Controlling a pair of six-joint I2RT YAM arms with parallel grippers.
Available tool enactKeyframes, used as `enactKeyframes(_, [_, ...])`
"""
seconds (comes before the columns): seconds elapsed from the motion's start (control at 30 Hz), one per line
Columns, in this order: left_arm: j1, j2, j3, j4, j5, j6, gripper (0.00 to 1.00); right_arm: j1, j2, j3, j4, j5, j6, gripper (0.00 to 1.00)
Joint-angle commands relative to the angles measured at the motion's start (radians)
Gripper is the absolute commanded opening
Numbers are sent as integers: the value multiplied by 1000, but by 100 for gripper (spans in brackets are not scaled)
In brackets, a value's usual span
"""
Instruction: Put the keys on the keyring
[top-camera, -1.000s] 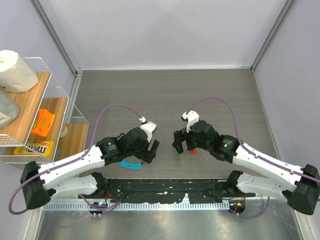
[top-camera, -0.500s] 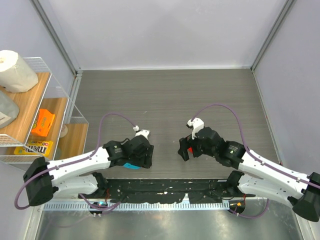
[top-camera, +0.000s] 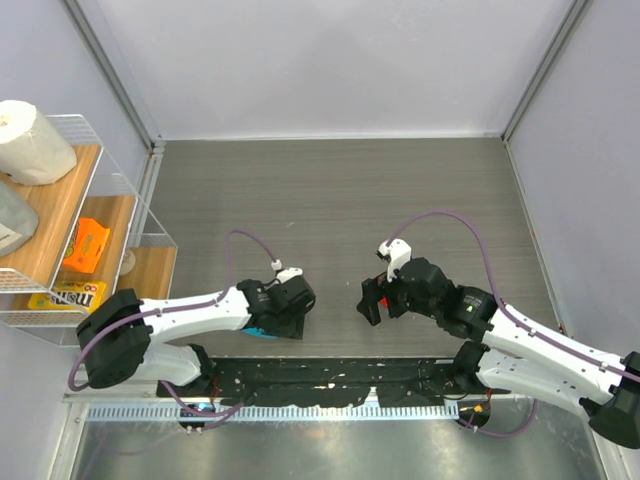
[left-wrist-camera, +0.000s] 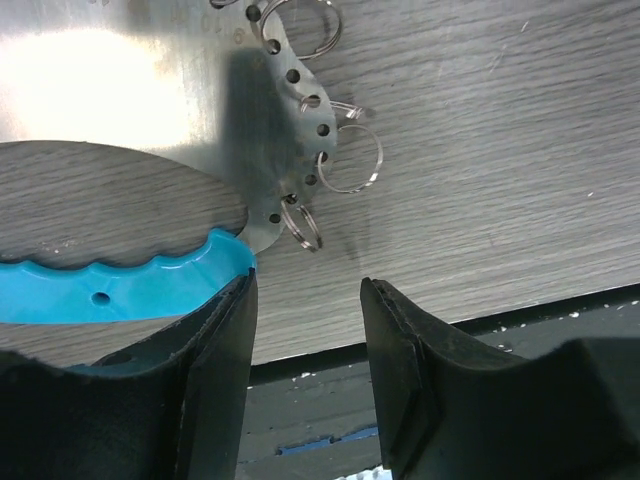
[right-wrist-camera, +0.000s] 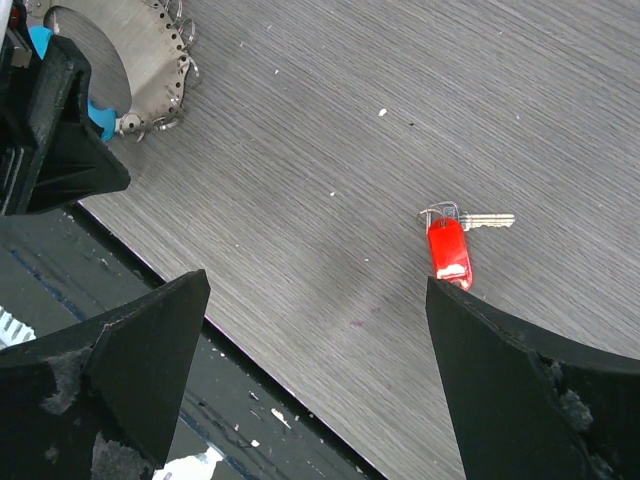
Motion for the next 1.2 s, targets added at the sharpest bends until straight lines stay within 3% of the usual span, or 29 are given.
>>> enactKeyframes(0.0, [-3, 21, 50, 21, -31, -30, 51, 4, -27, 4, 5, -15, 7, 97])
enactKeyframes(0.5, [-1, 78, 118, -28, -68, -45, 43, 4, -43, -13, 25, -50, -2, 97])
enactKeyframes(1.17, [13, 131, 93, -23, -100, -68, 30, 6, -52, -25, 38, -102, -8, 97])
